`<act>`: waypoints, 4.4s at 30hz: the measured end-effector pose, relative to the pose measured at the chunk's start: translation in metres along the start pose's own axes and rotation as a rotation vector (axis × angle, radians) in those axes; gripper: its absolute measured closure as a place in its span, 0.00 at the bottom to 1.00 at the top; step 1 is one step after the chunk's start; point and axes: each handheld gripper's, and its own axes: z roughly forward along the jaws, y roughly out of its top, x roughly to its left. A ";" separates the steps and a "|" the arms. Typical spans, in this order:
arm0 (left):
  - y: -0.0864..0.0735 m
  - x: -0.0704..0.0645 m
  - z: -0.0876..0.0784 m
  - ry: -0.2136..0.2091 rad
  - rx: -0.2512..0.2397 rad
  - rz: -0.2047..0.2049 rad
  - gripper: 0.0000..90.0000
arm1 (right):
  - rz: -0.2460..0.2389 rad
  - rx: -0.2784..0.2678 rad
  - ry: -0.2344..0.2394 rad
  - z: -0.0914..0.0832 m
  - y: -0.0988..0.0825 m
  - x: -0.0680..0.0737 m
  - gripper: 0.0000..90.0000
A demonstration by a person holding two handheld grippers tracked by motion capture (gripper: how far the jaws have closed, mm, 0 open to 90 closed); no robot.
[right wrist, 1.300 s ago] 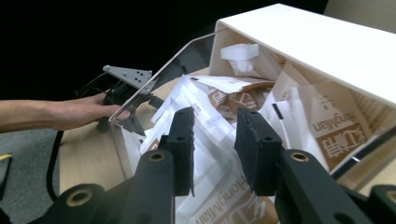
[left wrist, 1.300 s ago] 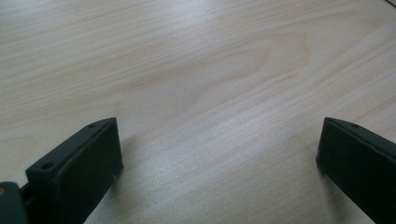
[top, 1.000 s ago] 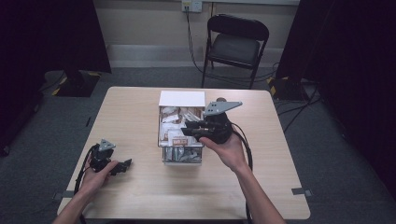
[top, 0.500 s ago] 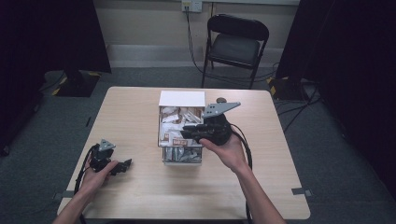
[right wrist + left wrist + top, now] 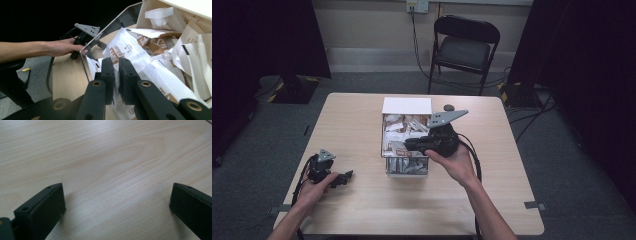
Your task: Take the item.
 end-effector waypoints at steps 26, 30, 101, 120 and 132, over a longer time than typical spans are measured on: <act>0.000 0.000 0.000 -0.001 0.002 0.003 0.00 | 0.033 -0.100 -0.050 -0.011 0.001 -0.001 1.00; 0.000 0.000 0.000 -0.002 0.001 0.003 0.00 | 0.044 -0.103 -0.047 -0.012 0.001 -0.002 1.00; 0.000 0.000 0.000 0.005 -0.001 -0.006 0.00 | 0.068 -0.177 -0.213 -0.106 -0.028 -0.005 1.00; 0.000 0.000 0.000 0.004 -0.001 -0.006 0.00 | 0.143 -0.135 -0.276 -0.098 -0.060 -0.030 1.00; 0.000 0.000 0.000 0.004 -0.002 -0.006 0.00 | 0.187 -0.094 -0.292 -0.083 -0.080 -0.044 1.00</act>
